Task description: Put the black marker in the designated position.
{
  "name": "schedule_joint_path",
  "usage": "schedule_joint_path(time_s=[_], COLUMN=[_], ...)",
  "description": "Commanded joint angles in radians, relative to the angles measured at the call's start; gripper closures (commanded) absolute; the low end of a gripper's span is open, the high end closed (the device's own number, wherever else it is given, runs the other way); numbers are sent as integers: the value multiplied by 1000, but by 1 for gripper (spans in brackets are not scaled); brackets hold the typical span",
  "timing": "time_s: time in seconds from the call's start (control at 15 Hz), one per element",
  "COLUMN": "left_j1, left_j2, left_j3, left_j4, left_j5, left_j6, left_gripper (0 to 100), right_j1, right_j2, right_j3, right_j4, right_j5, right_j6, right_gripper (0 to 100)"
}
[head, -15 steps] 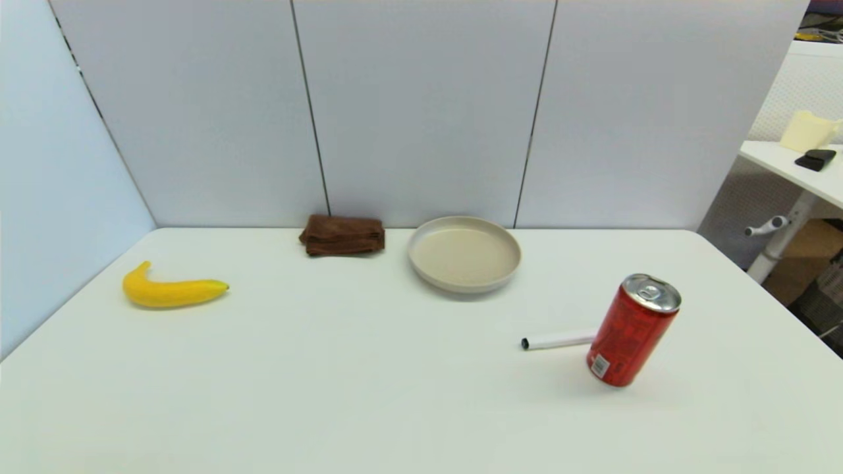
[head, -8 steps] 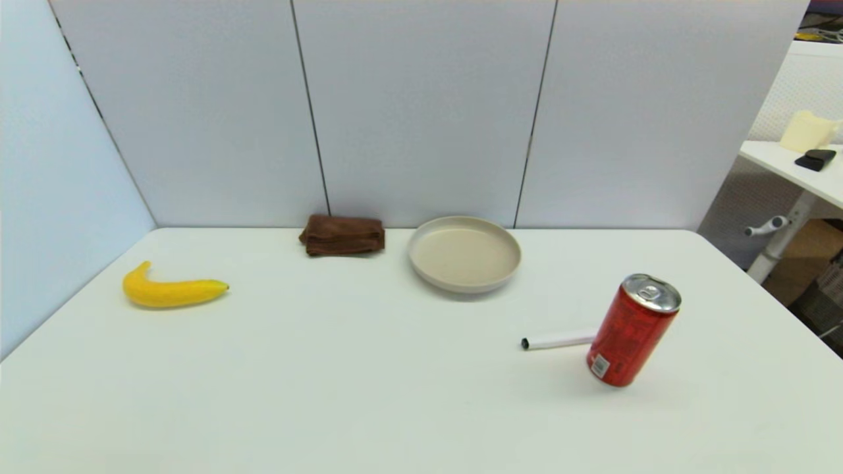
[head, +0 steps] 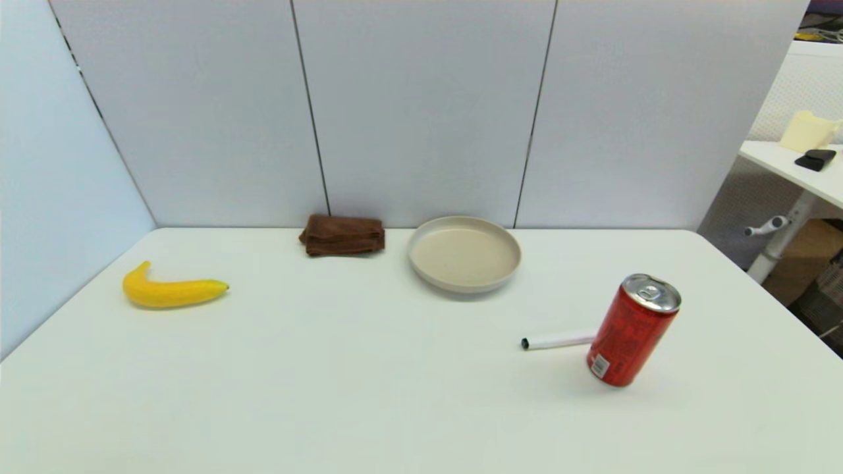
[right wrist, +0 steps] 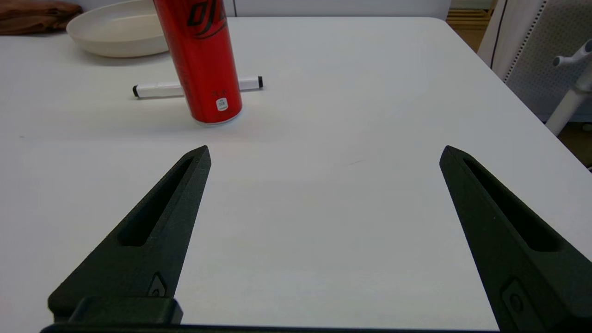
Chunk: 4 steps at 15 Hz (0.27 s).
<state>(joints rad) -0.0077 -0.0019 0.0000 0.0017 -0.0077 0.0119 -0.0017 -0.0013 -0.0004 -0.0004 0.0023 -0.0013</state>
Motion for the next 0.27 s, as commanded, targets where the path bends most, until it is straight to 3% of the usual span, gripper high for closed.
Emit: schedule_joint_path(time_s=[0.07, 0.27], left_j1=[0, 0], left_j2=[2, 2], left_j3=[0, 0], left_j4=[0, 0], left_j5=[0, 0], left_j6=[0, 0], left_gripper=[0, 0], right_j1=[0, 0], right_j2=[1, 1], right_j3=[0, 0], right_j4=[0, -1], right_j5=[1, 1], right_j6=[3, 3], right_gripper=[0, 0])
